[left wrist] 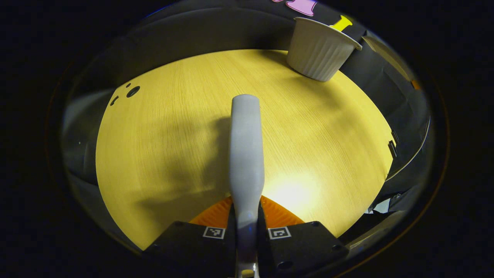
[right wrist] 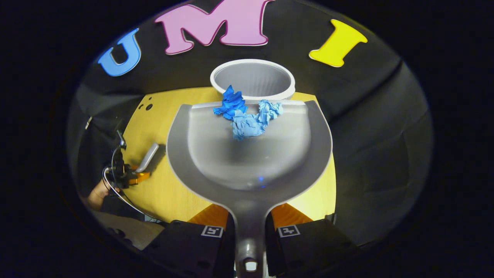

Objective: Pick up the small broom and dustpan from the desktop, sweep the trash into the dustpan with the broom, and then empty the trash into the garbage bin.

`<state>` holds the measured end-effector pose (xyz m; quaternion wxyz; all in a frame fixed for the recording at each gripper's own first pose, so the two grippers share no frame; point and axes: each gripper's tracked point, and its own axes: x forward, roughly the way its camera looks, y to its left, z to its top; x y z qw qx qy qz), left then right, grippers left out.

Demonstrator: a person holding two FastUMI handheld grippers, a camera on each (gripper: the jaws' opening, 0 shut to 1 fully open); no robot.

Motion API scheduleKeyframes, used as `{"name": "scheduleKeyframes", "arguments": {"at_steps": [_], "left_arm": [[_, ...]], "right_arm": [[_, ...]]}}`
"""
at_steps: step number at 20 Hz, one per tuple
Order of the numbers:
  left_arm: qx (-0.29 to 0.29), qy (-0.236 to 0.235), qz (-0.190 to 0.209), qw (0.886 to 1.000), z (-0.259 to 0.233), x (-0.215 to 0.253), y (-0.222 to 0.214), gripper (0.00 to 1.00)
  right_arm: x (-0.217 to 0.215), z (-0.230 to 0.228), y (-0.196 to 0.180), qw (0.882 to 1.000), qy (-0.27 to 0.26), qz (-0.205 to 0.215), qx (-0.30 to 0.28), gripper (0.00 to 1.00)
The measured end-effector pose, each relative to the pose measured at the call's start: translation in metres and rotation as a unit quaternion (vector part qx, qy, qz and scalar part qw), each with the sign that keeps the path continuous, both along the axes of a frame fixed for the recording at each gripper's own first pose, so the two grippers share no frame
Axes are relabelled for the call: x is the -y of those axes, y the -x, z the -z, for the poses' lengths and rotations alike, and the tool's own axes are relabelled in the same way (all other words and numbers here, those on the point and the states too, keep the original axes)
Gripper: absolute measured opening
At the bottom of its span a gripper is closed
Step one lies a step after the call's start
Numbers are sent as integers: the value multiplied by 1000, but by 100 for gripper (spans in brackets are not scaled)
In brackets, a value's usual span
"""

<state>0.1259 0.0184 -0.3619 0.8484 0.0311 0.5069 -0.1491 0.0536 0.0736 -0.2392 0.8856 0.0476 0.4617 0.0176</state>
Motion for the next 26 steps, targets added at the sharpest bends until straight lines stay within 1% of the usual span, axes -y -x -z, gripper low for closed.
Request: {"name": "scheduleKeyframes", "arguments": {"at_steps": [2, 4, 8, 10, 11, 14, 16, 19, 22, 26], "left_arm": [[2, 0, 4, 1000, 2, 0, 2, 26], [2, 1, 5, 1000, 3, -1, 4, 26], [-2, 4, 3, 1000, 6, -6, 7, 26], [-4, 9, -1, 1000, 9, -7, 8, 27], [-7, 11, -2, 1000, 9, -7, 8, 26], [-5, 16, -2, 1000, 12, -7, 7, 26], [-2, 19, -5, 1000, 12, -7, 5, 26], [-6, 23, -10, 1000, 15, -8, 6, 26], [-5, 19, -7, 1000, 14, -9, 6, 26], [-8, 15, -3, 1000, 14, -7, 5, 26]], "right_arm": [[-2, 2, 0, 1000, 0, 13, -2, 36], [-3, 1, 2, 1000, 11, 24, -8, 36], [-1, -1, 4, 996, 69, 31, -38, 36], [1, -6, 5, 994, 87, 26, -58, 36], [4, -6, 6, 993, 99, 21, -67, 36], [9, -16, 8, 985, 142, 3, -95, 36], [18, -22, 8, 978, 174, -12, -114, 36], [50, -35, 17, 959, 241, -34, -144, 36], [60, -46, 13, 946, 276, -53, -162, 36], [55, -43, 9, 945, 277, -65, -164, 36]]}}
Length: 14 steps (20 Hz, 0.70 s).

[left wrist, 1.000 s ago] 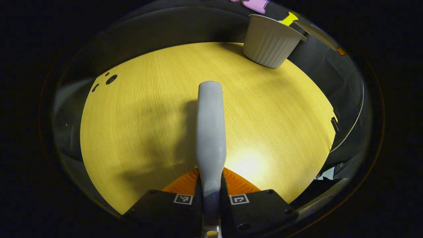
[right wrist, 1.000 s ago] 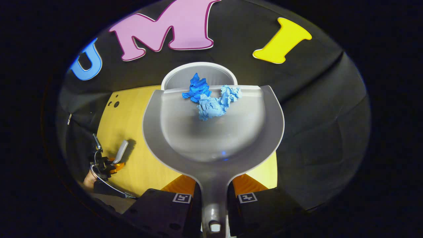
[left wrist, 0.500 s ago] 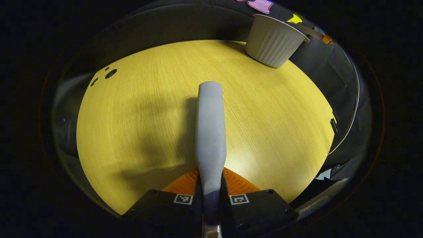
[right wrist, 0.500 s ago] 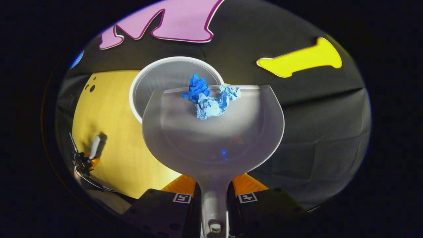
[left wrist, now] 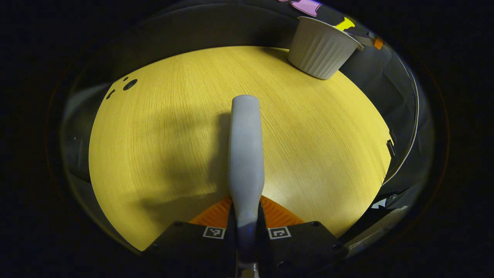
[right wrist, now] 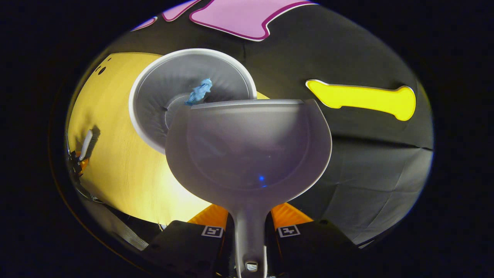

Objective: Pick up the small broom and dustpan from the desktop, sweep the trash into the dustpan with the broom, and then empty the trash into the garbage bin.

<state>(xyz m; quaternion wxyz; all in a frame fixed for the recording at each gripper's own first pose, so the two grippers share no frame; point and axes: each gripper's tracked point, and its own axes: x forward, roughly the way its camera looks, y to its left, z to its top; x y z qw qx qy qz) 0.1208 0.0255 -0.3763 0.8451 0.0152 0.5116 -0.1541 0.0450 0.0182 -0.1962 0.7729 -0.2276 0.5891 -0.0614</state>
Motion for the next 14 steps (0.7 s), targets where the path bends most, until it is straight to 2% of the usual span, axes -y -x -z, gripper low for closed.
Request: {"name": "scheduleKeyframes", "arguments": {"at_steps": [5, 10, 14], "left_arm": [[-2, -5, -2, 1000, -1, 0, 0, 26], [-1, -12, -9, 1000, -3, 1, 0, 26], [6, -25, -13, 1000, -7, 3, -1, 26]], "right_arm": [[-2, -2, -2, 1000, -7, -3, 15, 36], [-23, -10, 8, 991, -93, 10, 93, 36], [-47, -20, 41, 981, -133, -14, 137, 36]]}}
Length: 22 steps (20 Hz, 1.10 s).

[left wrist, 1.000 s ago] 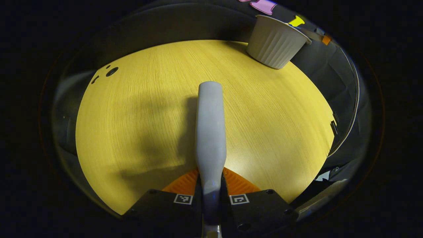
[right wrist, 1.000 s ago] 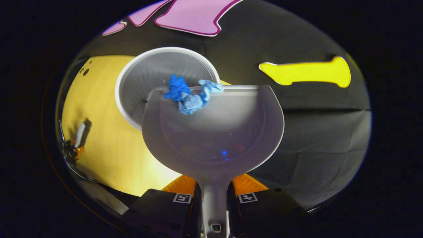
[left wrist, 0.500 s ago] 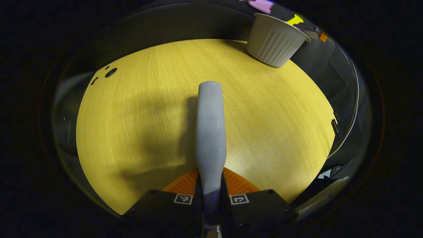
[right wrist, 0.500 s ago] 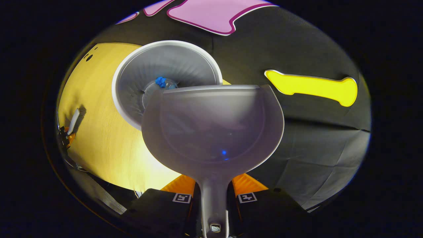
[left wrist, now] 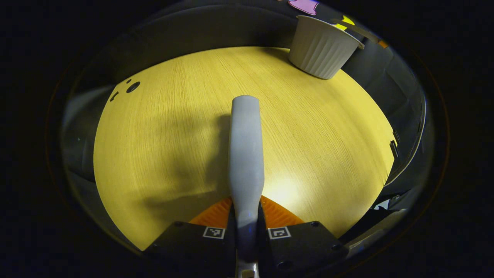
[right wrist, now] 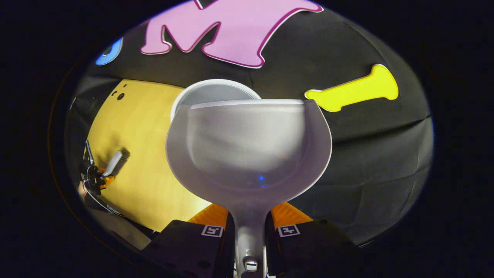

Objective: Pick up the small broom and dustpan from the desktop, sweep the trash into the dustpan with the broom, and then empty the trash into the garbage bin.

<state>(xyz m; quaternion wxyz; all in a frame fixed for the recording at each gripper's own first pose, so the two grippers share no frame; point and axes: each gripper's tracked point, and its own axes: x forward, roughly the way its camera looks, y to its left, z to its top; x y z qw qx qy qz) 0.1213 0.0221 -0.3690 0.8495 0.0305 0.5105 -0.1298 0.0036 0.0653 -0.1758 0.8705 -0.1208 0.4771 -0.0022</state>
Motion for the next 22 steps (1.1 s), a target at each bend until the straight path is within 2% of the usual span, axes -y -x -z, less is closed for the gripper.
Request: {"name": "scheduleKeyframes", "arguments": {"at_steps": [3, 8, 13, 17, 22], "left_arm": [[2, -11, -8, 1000, -4, 2, 1, 26], [9, -25, -23, 999, -10, 4, 2, 27], [11, -26, -45, 999, -12, 7, 2, 26], [11, -22, -59, 998, -13, 11, 3, 26], [9, -24, -80, 996, -10, 12, 5, 26]], "right_arm": [[-28, 8, 29, 999, -42, -13, 25, 36], [-82, 51, 76, 993, -105, -35, 38, 36], [-116, 117, 118, 992, -104, -68, 24, 36], [-139, 191, 134, 991, -102, -83, -8, 36], [-181, 271, 133, 984, -147, -94, -37, 36]]}}
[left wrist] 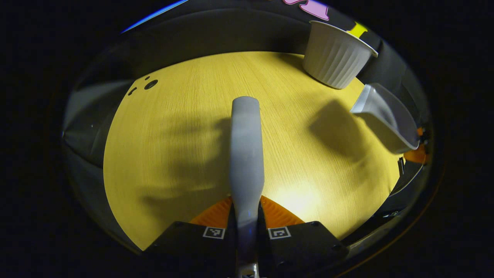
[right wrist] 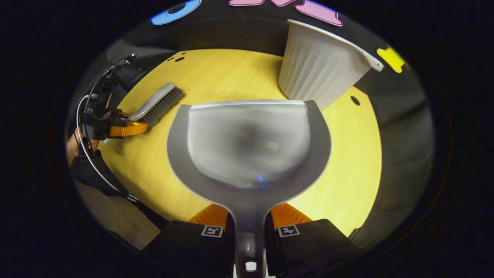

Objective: Pick up the small broom and dustpan from the desktop, sweep the trash into the dustpan with the broom, and then empty the trash into the garbage bin.

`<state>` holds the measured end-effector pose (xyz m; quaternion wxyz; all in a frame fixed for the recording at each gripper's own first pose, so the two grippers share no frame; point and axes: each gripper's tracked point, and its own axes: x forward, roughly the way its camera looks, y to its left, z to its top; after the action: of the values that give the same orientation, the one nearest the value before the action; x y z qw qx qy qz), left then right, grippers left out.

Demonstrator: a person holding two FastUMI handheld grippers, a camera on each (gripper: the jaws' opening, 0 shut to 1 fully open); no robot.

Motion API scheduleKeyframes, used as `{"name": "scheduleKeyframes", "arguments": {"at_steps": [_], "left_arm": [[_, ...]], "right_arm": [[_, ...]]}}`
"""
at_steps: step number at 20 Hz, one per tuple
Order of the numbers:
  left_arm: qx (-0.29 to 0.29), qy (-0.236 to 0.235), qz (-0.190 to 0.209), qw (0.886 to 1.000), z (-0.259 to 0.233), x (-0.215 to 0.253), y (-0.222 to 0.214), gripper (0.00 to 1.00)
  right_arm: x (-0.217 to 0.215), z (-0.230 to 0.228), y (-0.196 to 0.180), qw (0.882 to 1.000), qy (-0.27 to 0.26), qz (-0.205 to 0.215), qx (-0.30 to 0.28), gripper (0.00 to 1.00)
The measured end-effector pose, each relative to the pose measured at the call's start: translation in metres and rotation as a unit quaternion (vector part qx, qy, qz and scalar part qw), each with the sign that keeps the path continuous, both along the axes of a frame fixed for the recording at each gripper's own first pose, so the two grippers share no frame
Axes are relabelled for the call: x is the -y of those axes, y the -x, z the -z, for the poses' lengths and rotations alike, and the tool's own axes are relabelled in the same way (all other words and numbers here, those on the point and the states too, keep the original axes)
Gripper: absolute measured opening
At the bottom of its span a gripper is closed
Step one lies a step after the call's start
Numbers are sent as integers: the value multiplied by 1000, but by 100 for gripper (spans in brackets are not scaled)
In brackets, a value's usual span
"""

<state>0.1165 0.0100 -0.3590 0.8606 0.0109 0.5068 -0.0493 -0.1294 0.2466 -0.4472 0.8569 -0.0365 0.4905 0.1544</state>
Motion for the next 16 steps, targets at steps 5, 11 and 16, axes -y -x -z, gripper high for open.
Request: {"name": "scheduleKeyframes", "arguments": {"at_steps": [5, 11, 16], "left_arm": [[-10, -13, -14, 1000, 1, -1, 1, 26], [-15, -17, -18, 1000, 3, -1, 3, 26], [-22, -16, -10, 1000, 3, -2, 4, 28]], "right_arm": [[-3, 46, -9, 1000, 4, -17, -13, 36], [2, 60, -15, 999, 0, -19, -26, 37], [4, 62, -14, 999, 1, -20, -27, 38]]}}
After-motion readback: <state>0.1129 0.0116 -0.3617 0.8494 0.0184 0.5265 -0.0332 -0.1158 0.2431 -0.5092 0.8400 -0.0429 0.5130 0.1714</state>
